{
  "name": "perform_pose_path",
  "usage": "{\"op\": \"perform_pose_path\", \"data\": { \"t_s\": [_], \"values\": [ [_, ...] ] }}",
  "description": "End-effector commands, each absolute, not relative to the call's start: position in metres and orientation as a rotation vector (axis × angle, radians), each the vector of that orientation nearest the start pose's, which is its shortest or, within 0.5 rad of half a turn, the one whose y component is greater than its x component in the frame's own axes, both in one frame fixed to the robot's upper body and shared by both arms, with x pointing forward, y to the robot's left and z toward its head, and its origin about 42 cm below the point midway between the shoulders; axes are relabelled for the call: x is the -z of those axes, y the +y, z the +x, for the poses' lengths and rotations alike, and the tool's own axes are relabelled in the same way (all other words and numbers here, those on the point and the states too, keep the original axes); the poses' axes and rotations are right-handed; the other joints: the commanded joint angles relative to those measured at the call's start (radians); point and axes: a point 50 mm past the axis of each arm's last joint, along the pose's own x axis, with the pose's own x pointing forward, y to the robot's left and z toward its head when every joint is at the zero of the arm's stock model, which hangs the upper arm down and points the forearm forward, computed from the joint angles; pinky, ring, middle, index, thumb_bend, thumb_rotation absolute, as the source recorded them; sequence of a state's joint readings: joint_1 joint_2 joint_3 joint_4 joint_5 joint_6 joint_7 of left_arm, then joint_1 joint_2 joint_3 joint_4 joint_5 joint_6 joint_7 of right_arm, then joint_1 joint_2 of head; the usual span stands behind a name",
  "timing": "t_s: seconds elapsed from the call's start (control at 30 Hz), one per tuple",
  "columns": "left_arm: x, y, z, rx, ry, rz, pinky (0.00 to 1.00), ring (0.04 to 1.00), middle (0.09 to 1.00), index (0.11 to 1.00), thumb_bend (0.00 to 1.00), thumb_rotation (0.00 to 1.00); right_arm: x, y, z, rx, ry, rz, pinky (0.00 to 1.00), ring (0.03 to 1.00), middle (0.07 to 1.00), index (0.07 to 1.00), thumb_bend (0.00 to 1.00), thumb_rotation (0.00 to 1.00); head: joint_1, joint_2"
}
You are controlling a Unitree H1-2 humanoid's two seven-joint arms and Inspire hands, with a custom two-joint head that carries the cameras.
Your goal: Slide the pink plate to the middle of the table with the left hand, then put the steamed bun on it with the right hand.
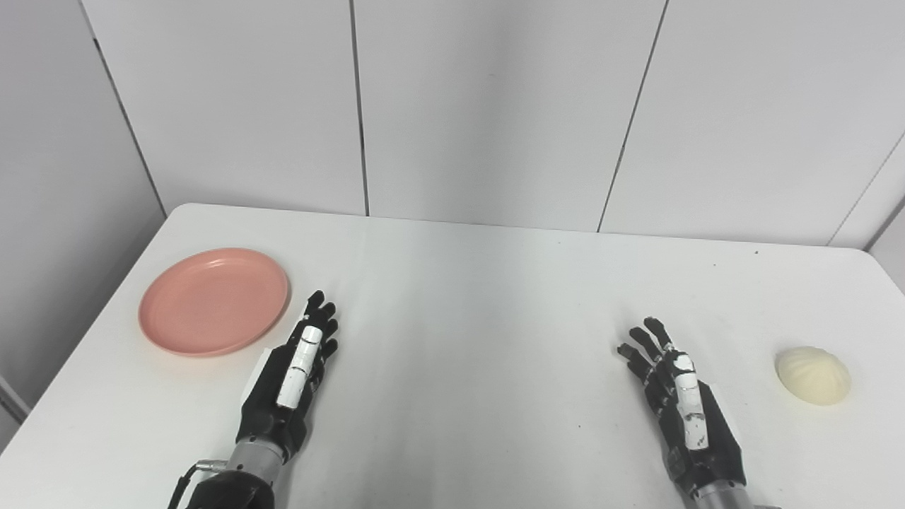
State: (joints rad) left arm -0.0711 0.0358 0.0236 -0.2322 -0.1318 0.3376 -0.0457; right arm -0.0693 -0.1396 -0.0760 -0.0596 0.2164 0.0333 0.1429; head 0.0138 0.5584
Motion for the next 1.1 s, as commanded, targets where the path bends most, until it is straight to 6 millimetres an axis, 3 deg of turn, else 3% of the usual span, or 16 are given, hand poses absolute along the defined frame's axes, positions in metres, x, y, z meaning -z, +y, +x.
{"op": "perform_pose_path", "data": {
  "t_s": [0.0,1.07],
  "values": [
    [-0.1754,0.2155,0.3076,0.098,-0.035,-0.082,1.0,1.0,1.0,1.0,0.84,0.88,-0.153,-0.2616,0.3112,-0.126,-0.169,0.064,0.96,0.873,0.924,0.947,0.84,0.97,0.001,0.0],
    [-0.1772,0.2165,0.3075,0.101,-0.031,-0.079,1.0,1.0,1.0,1.0,0.83,0.88,-0.1545,-0.2605,0.3116,-0.136,-0.168,0.064,0.96,0.874,0.914,0.943,0.85,0.97,-0.003,0.003]
  ]
}}
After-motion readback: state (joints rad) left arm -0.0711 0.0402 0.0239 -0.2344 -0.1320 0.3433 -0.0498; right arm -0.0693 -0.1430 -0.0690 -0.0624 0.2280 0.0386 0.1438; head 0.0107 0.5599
